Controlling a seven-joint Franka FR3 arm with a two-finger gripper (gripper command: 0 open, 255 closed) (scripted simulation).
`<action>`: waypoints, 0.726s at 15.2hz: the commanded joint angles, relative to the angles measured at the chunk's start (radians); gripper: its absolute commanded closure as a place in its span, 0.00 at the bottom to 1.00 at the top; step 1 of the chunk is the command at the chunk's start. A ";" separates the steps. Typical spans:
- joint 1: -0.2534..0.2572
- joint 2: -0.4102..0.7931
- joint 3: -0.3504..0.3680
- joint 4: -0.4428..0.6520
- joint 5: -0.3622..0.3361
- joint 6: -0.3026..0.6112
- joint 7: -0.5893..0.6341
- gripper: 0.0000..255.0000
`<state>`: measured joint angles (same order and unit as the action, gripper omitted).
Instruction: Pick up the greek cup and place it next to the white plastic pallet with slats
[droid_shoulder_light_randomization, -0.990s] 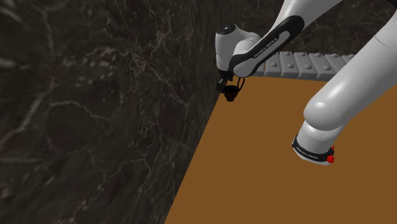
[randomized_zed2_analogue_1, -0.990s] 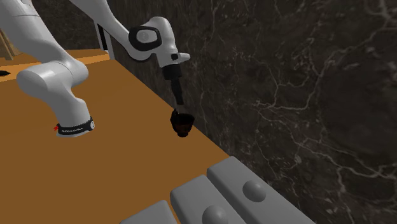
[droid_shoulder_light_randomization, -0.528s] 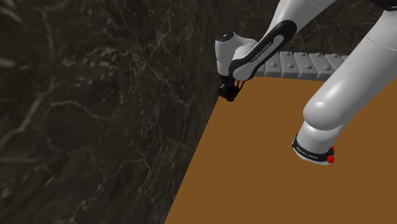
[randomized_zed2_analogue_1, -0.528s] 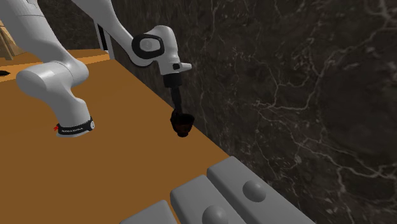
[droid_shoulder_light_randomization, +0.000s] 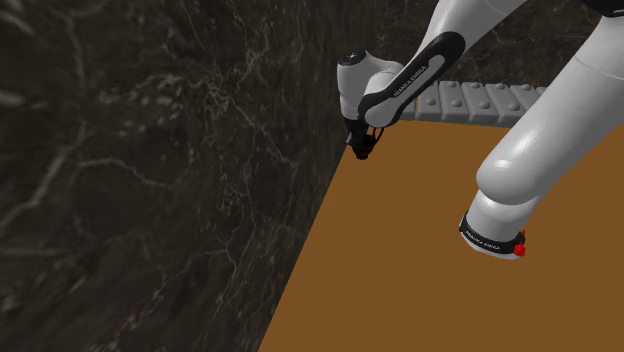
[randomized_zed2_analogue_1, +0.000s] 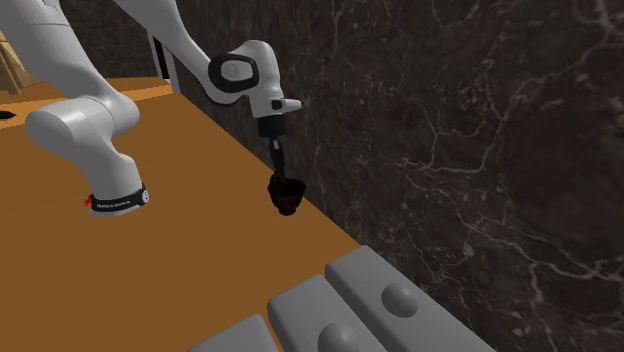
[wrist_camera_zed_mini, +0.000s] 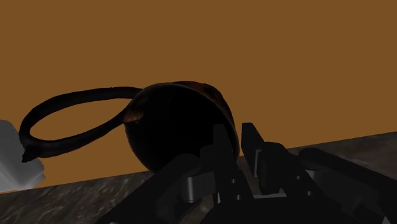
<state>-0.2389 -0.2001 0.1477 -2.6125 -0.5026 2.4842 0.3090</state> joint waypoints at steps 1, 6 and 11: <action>-0.001 0.024 0.001 0.007 -0.002 -0.001 -0.028 1.00; 0.013 -0.009 -0.016 0.016 0.026 -0.037 -0.065 1.00; 0.028 -0.062 -0.022 0.038 0.070 -0.105 -0.112 1.00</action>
<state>-0.2141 -0.2506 0.1264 -2.5901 -0.4403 2.3832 0.2072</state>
